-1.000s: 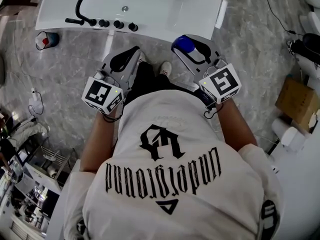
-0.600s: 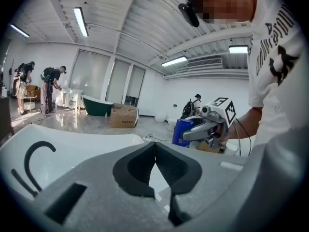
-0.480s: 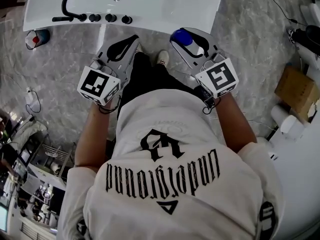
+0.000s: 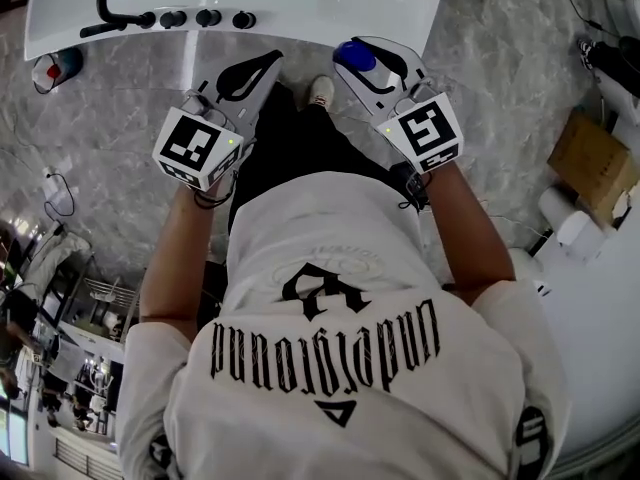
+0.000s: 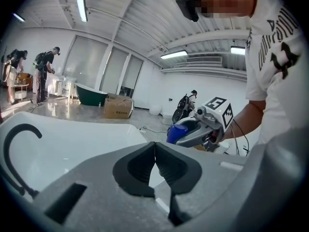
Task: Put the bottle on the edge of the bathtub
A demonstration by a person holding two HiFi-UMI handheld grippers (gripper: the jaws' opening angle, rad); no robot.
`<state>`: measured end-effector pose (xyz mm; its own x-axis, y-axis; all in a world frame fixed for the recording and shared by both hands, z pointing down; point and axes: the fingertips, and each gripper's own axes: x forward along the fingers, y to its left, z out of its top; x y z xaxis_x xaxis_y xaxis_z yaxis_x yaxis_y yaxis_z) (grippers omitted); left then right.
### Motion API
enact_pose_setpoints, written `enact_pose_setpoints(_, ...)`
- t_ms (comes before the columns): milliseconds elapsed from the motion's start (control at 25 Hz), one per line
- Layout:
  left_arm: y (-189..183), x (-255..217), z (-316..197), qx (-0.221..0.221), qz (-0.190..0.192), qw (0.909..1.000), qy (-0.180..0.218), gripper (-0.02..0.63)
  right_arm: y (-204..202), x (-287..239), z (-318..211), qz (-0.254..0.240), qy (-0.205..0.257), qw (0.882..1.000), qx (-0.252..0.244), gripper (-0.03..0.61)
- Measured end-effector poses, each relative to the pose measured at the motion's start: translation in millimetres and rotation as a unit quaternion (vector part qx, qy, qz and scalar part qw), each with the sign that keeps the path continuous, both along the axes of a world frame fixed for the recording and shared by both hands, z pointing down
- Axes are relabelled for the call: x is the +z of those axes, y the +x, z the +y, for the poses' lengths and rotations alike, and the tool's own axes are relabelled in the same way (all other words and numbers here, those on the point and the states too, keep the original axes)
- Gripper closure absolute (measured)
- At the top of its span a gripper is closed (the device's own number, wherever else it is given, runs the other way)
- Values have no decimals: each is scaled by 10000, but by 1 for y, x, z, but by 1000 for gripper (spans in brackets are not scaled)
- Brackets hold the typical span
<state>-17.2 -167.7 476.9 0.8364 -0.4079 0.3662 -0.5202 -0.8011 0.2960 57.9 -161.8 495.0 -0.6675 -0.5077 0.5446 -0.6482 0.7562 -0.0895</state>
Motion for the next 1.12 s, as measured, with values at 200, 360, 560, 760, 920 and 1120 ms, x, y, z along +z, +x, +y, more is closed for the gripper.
enact_pose_setpoints(200,4,22,-9,82,-27,9998,-152,598,2,29,-9,204,-93,9997,-22,420)
enact_pose_setpoints(360,5,38,-15,111,-27,9995,-301,598,2,54,-16,348,-280,9990,-64,420)
enact_pose_setpoints(560,6,52,-29,187,-46,9991,-389,598,-3,81,-28,533,-396,9977,-156,420)
enact_pose_setpoints(760,6,69,-35,276,-120,9981,-542,598,-6,115,-31,713,-654,9950,-235,420)
enact_pose_setpoints(920,11,79,-34,383,-105,9969,-683,598,-4,136,-32,850,-774,9929,-310,420)
enact_pose_setpoints(1120,10,97,-37,417,-156,9955,-840,598,-4,162,-32,1049,-883,9898,-397,420)
